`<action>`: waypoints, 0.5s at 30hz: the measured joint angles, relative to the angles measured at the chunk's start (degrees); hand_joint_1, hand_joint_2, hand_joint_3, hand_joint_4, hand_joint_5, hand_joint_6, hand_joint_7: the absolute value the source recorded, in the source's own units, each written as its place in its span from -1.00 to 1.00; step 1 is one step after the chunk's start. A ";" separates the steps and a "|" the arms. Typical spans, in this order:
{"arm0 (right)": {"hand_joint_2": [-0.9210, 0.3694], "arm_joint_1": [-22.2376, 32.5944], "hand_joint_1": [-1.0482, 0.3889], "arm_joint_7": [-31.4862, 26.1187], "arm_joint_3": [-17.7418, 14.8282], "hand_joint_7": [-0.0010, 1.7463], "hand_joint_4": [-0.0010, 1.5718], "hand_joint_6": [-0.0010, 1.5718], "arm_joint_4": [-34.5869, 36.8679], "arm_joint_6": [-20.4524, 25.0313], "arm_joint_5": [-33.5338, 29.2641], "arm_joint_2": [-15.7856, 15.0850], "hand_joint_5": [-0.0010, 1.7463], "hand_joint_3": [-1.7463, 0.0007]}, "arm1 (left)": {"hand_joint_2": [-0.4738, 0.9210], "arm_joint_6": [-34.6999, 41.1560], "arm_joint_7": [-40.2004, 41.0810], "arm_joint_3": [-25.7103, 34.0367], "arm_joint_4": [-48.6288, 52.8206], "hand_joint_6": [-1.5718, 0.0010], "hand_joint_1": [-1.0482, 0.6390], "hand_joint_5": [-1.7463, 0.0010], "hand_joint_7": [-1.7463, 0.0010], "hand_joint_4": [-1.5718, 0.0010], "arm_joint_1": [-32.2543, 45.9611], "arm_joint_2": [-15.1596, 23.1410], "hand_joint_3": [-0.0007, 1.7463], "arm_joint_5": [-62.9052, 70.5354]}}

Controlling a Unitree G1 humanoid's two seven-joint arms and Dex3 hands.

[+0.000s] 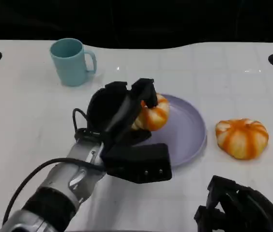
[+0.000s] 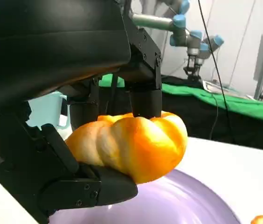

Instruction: Grasp the bread from the table and place it into the plate.

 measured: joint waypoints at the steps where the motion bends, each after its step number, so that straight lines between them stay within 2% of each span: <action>1: -1.00 0.02 -0.55 0.00 0.02 0.56 0.13 0.01 -0.02 -0.01 0.00 0.02 0.84 0.75 | 0.39 -0.06 0.05 -0.36 1.18 0.01 -0.02 -1.00 -0.71 -0.23 -0.47 -0.41 -0.07 0.08; 4: -1.00 0.06 -0.56 0.00 0.05 0.56 0.13 0.01 -0.05 -0.02 0.00 0.04 0.84 0.75 | 0.48 -0.41 0.15 -1.45 4.36 -0.05 -0.03 -1.00 -0.47 -0.19 -1.81 -1.20 -0.23 0.21; 5: -1.00 0.07 -0.56 -0.01 0.06 0.56 0.13 0.02 -0.08 -0.02 -0.01 0.05 0.84 0.75 | 0.59 -0.48 0.14 -1.87 5.02 -0.12 -0.05 -1.00 -0.16 -0.14 -2.26 -1.28 -0.42 0.22; 7: -1.00 0.16 -0.56 -0.15 0.12 0.57 0.13 0.02 -0.35 -0.01 -0.03 0.04 0.84 0.74 | 0.82 -0.76 -0.39 -2.25 5.63 -0.18 -0.08 -0.86 0.31 -0.03 -2.81 -1.41 -0.71 0.12; 9: -1.00 0.33 -0.56 -0.29 0.24 0.57 0.12 0.02 -1.02 -0.01 -0.03 0.04 0.84 0.74 | 0.91 -1.34 -1.47 -2.71 6.46 -0.11 -0.10 -0.85 0.54 0.08 -3.52 -1.41 -0.81 0.06; 11: -1.00 0.35 -0.55 -0.29 0.32 0.58 0.12 0.01 -1.30 -0.01 -0.02 0.05 0.84 0.73 | 0.98 -1.52 -2.69 -3.29 6.87 0.12 -0.18 -0.77 0.80 0.28 -4.04 -1.32 -0.84 0.10; 12: -1.00 0.36 -0.55 -0.29 0.33 0.58 0.12 0.01 -1.31 -0.01 -0.02 0.05 0.84 0.72 | 0.99 -1.20 -4.24 -3.66 6.84 0.22 -0.23 -0.53 0.88 0.34 -4.32 -1.21 -0.86 0.18; 13: -1.00 0.36 -0.55 -0.29 0.36 0.58 0.12 0.01 -1.32 -0.01 -0.02 0.05 0.84 0.72 | 0.99 -0.65 -6.00 -3.99 6.73 0.26 -0.26 -0.38 0.93 0.35 -4.54 -1.01 -0.87 0.21; 15: -1.00 0.37 -0.54 -0.28 0.36 0.58 0.12 0.00 -1.32 -0.02 -0.02 0.05 0.85 0.71 | 1.00 0.29 -9.59 -4.51 6.11 0.49 -0.44 0.21 0.98 0.47 -4.61 -0.40 -0.85 0.22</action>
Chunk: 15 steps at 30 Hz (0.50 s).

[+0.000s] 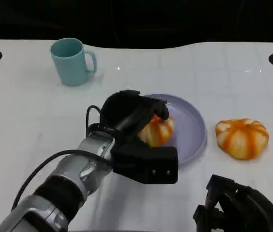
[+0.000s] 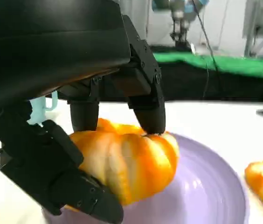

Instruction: Grasp the bread from the table and place it into the plate.

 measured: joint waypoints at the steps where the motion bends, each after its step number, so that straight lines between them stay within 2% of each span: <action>1: -1.00 0.02 -0.54 0.01 0.00 0.57 0.11 0.00 0.00 0.00 0.01 0.00 0.85 0.71 | 1.00 0.62 -1.86 -0.19 -0.80 0.61 -0.56 0.54 0.99 0.49 0.00 0.36 -0.78 0.02; 3: -1.00 0.01 -0.54 0.10 0.00 0.57 0.11 0.00 0.00 -0.02 0.04 0.00 0.85 0.72 | 1.00 2.10 -5.88 -0.64 -2.90 0.69 -0.66 0.75 1.00 0.51 -0.08 1.09 -0.71 0.20; 7: -1.00 0.00 -0.55 0.22 0.00 0.57 0.10 0.00 0.04 -0.06 0.05 0.01 0.85 0.75 | 1.00 4.31 -11.68 -1.23 -6.04 0.87 -0.87 0.91 1.00 0.66 -0.12 2.32 -0.58 1.08; 11: -1.00 -0.02 -0.54 0.24 -0.01 0.57 0.11 0.00 0.10 -0.11 0.05 0.02 0.85 0.74 | 1.00 6.11 -17.17 -1.40 -9.52 0.90 -0.94 0.94 1.00 0.71 0.00 3.38 -0.52 0.99; 15: -1.00 -0.08 -0.54 0.28 -0.01 0.57 0.10 0.00 0.16 -0.38 0.05 0.02 0.85 0.74 | 1.00 6.05 -18.44 -0.46 -12.81 0.88 -0.95 0.93 0.99 0.68 0.76 4.09 -0.50 -0.50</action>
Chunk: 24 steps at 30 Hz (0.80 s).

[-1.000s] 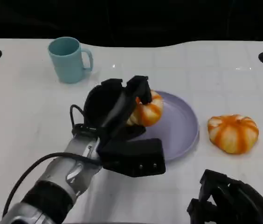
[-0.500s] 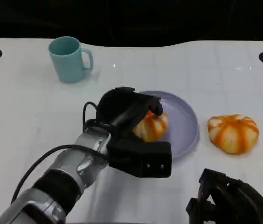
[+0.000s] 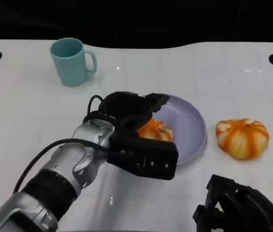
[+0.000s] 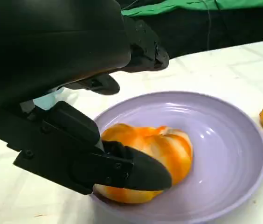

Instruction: Grasp the bread from the table and place it into the plate.

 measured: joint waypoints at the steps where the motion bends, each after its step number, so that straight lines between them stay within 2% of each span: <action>1: -1.00 -0.03 -0.54 0.05 0.00 0.56 0.10 0.00 0.07 -0.03 0.00 0.00 0.85 0.74 | 1.00 -0.05 -0.03 0.43 -0.85 0.87 -0.94 0.92 0.98 0.67 0.39 0.18 -0.51 -0.52; 6: -1.00 -0.19 -0.55 0.51 -0.05 0.55 0.10 0.00 0.53 -0.06 0.04 0.01 0.85 0.74 | 1.00 -2.46 -0.06 3.09 -5.17 0.80 -0.82 0.86 0.96 0.52 4.04 1.96 -0.58 -3.86; 8: -1.00 -0.24 -0.55 0.57 -0.05 0.55 0.10 0.01 0.65 -0.11 0.04 0.01 0.84 0.74 | 1.00 -4.60 0.64 4.51 -6.82 0.69 -0.70 0.82 0.93 0.41 6.35 2.78 -0.70 -5.54; 13: -1.00 -0.24 -0.56 0.60 -0.06 0.56 0.12 0.02 0.69 -0.32 0.04 0.01 0.84 0.74 | 1.00 -11.98 6.10 9.41 -10.28 0.40 -0.49 0.70 0.84 0.18 13.54 3.29 -0.79 -11.45; 14: -1.00 -0.25 -0.55 0.59 -0.05 0.55 0.12 0.02 0.68 -0.30 0.04 0.01 0.84 0.75 | 1.00 -13.52 7.02 10.43 -10.59 0.32 -0.46 0.60 0.82 0.13 14.88 3.24 -0.79 -12.69; 15: -1.00 -0.24 -0.55 0.59 -0.06 0.55 0.12 0.01 0.67 -0.28 0.08 0.01 0.84 0.75 | 1.00 -15.39 7.88 11.53 -10.80 0.22 -0.44 0.33 0.83 0.17 16.20 3.10 -0.80 -14.30; 17: -1.00 -0.24 -0.54 0.60 -0.09 0.55 0.12 0.01 0.68 -0.17 0.27 0.01 0.83 0.75 | 1.00 -19.02 8.93 13.48 -10.97 0.10 -0.41 -0.02 0.79 0.23 18.61 2.58 -0.82 -17.73; 18: -1.00 -0.24 -0.54 0.60 -0.10 0.55 0.12 0.01 0.68 -0.11 0.36 0.01 0.83 0.75 | 1.00 -20.58 8.93 14.47 -11.11 0.05 -0.40 -0.21 0.71 0.24 19.82 2.08 -0.82 -19.65; 19: -1.00 -0.26 -0.54 0.61 -0.09 0.55 0.12 0.01 0.68 0.00 0.44 0.01 0.83 0.75 | 1.00 -21.91 8.88 15.25 -11.28 0.08 -0.39 -0.35 0.55 0.26 20.92 1.59 -0.82 -21.51; 21: -1.00 -0.24 -0.54 0.62 -0.10 0.55 0.12 0.00 0.68 0.07 0.49 0.00 0.83 0.75 | 1.00 -24.10 8.23 16.95 -12.24 0.28 -0.34 -0.75 -0.03 0.28 23.45 0.38 -0.81 -26.15; 22: -1.00 -0.24 -0.54 0.62 -0.11 0.55 0.12 0.00 0.68 0.07 0.54 0.00 0.83 0.75 | 1.00 -24.80 7.02 17.63 -13.08 0.33 -0.34 -0.87 -0.25 0.27 24.84 -0.15 -0.80 -28.80; 24: -1.00 -0.24 -0.54 0.63 -0.12 0.55 0.12 0.00 0.68 0.07 0.63 0.00 0.83 0.75 | 1.00 -25.63 3.98 18.61 -14.98 0.46 -0.34 -0.97 -0.68 0.26 27.73 -1.09 -0.75 -33.98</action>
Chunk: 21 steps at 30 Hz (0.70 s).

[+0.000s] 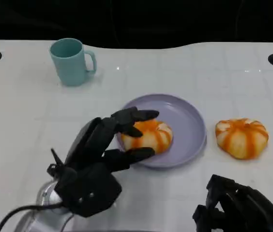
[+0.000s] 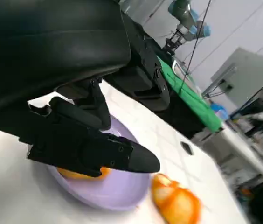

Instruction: Grasp the bread from the table and place it into the plate.

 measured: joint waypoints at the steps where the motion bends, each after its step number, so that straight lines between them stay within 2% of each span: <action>1: -1.00 0.00 -0.54 0.01 0.00 0.55 0.12 0.00 0.00 0.00 0.03 0.00 0.83 0.75 | 1.00 -0.05 -1.58 0.31 -1.07 0.49 -0.35 -0.99 -0.80 0.26 1.42 -0.33 -0.73 -2.15; 2: -1.00 -0.01 -0.54 0.02 0.01 0.56 0.13 0.00 0.00 0.01 0.07 -0.01 0.83 0.75 | 1.00 0.15 -3.29 0.58 -2.15 0.52 -0.35 -0.99 -0.91 0.27 2.86 -0.57 -0.71 -4.47; 4: -1.00 0.01 -0.54 0.02 -0.01 0.56 0.13 0.00 -0.01 0.01 0.10 -0.02 0.83 0.75 | 1.00 1.10 -6.54 1.24 -4.47 0.54 -0.38 -1.00 -0.97 0.25 5.81 -0.89 -0.68 -8.84; 8: -1.00 0.00 -0.55 0.02 0.03 0.57 0.13 0.00 -0.01 0.00 0.12 -0.02 0.83 0.75 | 1.00 4.94 -11.68 2.34 -9.21 0.52 -0.44 -1.00 -0.98 0.15 10.65 -1.19 -0.66 -15.17; 11: -1.00 0.00 -0.55 0.01 0.07 0.58 0.14 0.01 -0.04 0.00 0.09 -0.03 0.83 0.75 | 1.00 8.10 -13.73 2.52 -13.59 0.51 -0.43 -1.00 -0.99 0.16 14.27 -1.21 -0.64 -17.45; 14: -1.00 0.02 -0.55 0.00 0.08 0.57 0.13 0.00 -0.13 0.00 0.03 -0.04 0.83 0.75 | 1.00 11.80 -17.04 2.80 -17.38 0.51 -0.51 -1.00 -1.00 0.17 17.78 -1.24 -0.62 -22.17; 21: -1.00 0.01 -0.55 0.00 0.07 0.57 0.12 0.00 -0.31 0.06 0.04 -0.10 0.84 0.76 | 1.00 13.69 -21.30 3.02 -19.51 0.48 -0.47 -1.00 -1.00 0.14 25.31 -2.44 -0.58 -27.01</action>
